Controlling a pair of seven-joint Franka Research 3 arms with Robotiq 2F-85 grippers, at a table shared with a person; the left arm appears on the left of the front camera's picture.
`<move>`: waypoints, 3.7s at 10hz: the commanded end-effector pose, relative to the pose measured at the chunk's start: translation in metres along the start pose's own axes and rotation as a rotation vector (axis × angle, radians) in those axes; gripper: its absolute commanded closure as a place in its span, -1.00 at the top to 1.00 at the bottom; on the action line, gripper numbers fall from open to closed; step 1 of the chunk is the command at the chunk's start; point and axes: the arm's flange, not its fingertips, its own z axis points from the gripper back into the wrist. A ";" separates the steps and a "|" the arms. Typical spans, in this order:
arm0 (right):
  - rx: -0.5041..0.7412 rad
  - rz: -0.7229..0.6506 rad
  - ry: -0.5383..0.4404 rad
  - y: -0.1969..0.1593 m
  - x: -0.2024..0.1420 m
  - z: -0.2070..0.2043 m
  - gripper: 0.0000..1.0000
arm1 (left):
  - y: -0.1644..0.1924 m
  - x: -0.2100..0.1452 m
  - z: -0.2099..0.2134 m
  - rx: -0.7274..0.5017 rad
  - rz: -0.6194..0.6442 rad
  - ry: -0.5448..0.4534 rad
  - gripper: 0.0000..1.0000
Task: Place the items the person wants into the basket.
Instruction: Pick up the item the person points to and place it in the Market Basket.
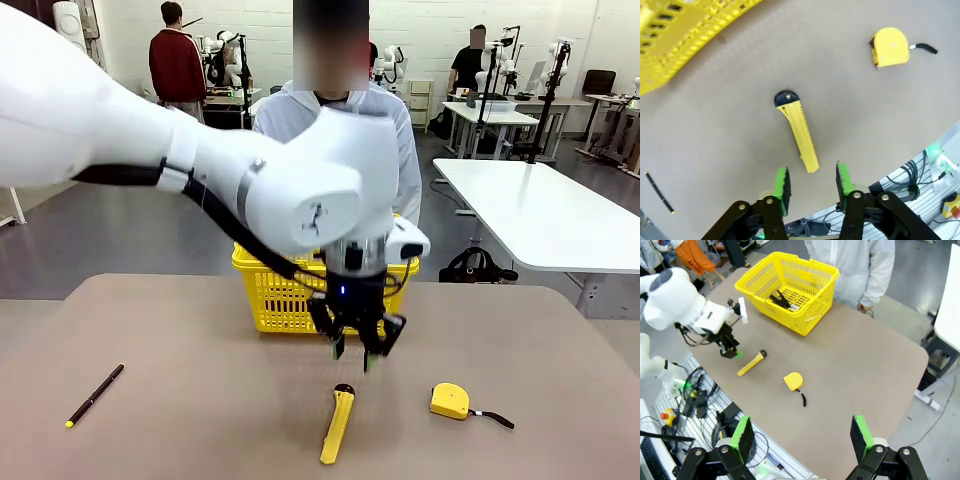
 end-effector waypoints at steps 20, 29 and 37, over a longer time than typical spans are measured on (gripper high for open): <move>0.016 0.008 -0.007 -0.001 0.000 -0.001 1.00 | -0.005 -0.020 -0.129 0.056 0.080 0.067 -1.00; 0.016 0.008 -0.007 -0.001 0.000 -0.001 1.00 | 0.056 0.045 0.106 0.108 0.074 -0.021 -1.00; 0.016 0.008 -0.007 -0.001 0.000 -0.001 1.00 | 0.165 0.204 0.069 0.060 -0.155 -0.071 -1.00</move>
